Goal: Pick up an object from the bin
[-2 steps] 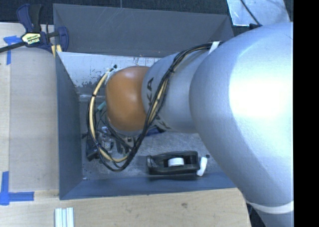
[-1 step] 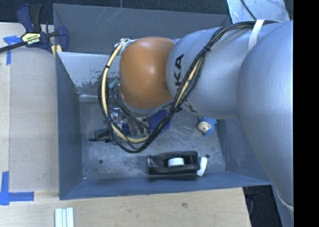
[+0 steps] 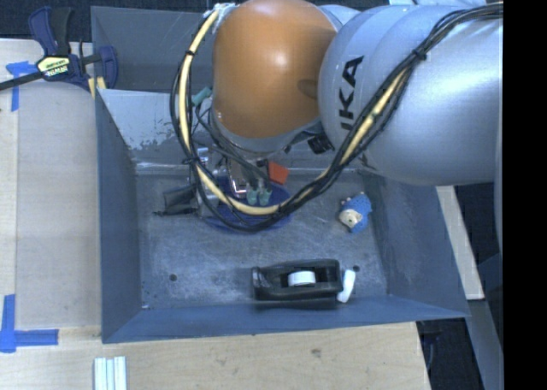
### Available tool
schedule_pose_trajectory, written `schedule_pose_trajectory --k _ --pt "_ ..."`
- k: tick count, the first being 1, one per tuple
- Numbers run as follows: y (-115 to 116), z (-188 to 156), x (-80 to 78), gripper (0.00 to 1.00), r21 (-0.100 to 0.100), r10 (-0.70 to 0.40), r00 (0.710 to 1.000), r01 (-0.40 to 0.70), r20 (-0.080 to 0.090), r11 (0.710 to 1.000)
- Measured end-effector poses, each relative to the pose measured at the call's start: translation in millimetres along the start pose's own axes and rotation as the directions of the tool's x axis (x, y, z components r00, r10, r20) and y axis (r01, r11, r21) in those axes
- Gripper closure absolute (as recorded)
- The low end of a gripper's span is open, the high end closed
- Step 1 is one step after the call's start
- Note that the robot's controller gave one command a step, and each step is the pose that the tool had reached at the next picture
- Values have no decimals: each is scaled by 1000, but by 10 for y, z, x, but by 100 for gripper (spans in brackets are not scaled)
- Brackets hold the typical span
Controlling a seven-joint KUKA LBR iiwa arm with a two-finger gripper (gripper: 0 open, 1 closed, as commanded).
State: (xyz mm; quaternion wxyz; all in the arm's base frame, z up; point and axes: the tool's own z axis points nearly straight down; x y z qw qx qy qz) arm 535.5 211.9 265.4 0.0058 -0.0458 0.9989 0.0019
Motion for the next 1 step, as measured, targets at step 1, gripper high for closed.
schedule_pose_trajectory --k 1 --pt "33 55 124 100 2 -130 991 130 -11 991"
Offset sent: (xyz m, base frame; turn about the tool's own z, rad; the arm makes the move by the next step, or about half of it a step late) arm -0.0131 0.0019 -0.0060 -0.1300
